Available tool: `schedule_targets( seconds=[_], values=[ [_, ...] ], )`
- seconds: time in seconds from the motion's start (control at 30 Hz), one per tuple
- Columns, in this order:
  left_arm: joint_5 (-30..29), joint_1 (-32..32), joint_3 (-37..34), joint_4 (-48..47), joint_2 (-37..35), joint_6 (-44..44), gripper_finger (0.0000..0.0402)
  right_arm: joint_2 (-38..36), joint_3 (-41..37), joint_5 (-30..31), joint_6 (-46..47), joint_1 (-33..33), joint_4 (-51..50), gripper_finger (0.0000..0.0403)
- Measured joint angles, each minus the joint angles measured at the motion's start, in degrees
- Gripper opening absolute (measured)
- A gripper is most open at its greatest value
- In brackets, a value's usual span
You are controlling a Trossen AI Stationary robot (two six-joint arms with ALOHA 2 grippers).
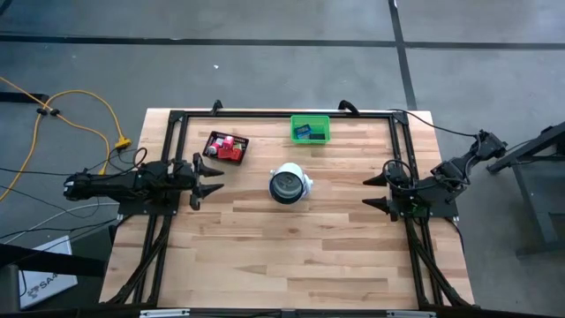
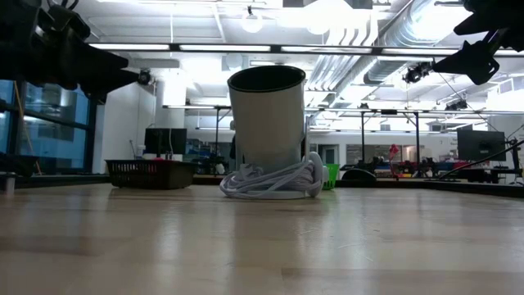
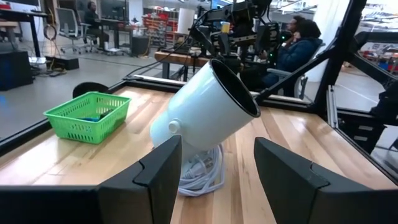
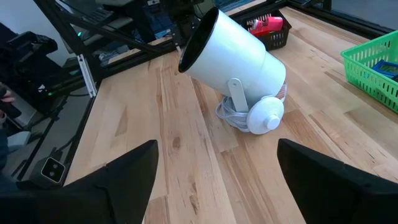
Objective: Pick & Place Office items
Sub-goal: Return to Home Position
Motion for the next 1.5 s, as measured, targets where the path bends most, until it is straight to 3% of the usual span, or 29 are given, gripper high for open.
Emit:
schedule_targets(
  seconds=[1.5],
  values=[
    [0.1, 0.0, -0.2, 2.3, 0.0, 0.0, 0.0196, 0.0, 0.0, 0.0, 0.0, 0.0, 0.0, 0.0317]
  ],
)
